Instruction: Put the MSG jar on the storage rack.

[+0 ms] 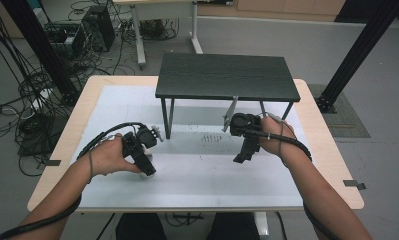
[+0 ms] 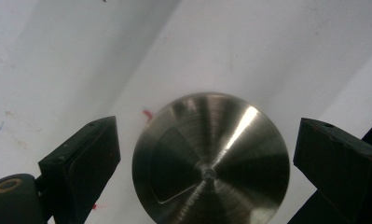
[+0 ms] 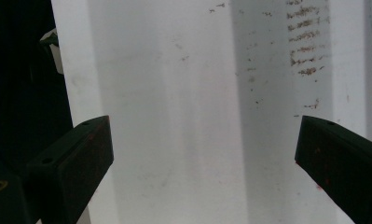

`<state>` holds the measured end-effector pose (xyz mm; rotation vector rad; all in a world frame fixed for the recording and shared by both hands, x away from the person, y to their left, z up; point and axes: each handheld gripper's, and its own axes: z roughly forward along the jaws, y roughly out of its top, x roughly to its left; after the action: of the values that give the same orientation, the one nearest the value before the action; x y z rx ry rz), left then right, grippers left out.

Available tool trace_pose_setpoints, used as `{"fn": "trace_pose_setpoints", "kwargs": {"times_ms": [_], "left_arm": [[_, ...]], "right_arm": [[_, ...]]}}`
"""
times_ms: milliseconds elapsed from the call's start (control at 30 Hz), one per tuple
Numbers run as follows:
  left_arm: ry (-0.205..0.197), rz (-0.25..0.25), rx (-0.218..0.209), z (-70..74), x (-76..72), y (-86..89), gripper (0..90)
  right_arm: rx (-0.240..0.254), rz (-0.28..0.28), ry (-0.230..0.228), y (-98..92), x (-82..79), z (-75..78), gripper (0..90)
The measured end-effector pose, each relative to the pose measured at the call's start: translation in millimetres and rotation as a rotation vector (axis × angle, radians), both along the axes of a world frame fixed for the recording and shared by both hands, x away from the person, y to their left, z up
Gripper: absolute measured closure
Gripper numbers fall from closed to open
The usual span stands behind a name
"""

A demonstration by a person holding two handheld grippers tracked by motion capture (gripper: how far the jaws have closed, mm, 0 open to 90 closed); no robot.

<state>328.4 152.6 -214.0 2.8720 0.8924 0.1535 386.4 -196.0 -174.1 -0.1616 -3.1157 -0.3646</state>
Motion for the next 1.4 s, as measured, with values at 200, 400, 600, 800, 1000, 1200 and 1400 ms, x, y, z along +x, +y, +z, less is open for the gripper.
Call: {"fn": "trace_pose_setpoints", "kwargs": {"times_ms": [200, 400, 600, 800, 1000, 1200, 1400], "left_arm": [[0.0, -0.002, 0.002, -0.7, 1.1, 1.7, 7.5], [0.004, -0.004, 0.002, -0.4, 1.3, 0.8, 7.6], [0.006, -0.013, 0.012, 0.2, 1.4, -3.7, 7.7], [0.007, -0.014, 0.015, 0.6, 1.9, -4.3, 7.7], [0.006, -0.01, 0.014, 0.6, 1.5, -3.1, 7.7], [0.008, -0.008, 0.02, -0.1, 1.7, -3.8, 7.7], [0.009, -0.012, 0.024, 0.9, 2.8, -4.9, 7.7]], "right_arm": [[-0.002, -0.002, -0.003, -0.5, 1.6, 1.6, 3.9], [-0.006, -0.004, -0.001, 0.5, 2.3, 1.8, 4.1], [-0.01, -0.006, -0.001, 1.6, 2.9, 2.4, 4.0], [-0.006, -0.007, -0.001, 0.7, 3.1, 3.2, 4.1], [-0.007, -0.006, -0.006, 0.7, 2.6, 5.0, 4.1], [-0.008, -0.005, -0.006, 0.9, 2.8, 4.8, 4.1], [-0.005, -0.005, -0.007, 1.5, 3.3, 4.6, 4.0]]}}
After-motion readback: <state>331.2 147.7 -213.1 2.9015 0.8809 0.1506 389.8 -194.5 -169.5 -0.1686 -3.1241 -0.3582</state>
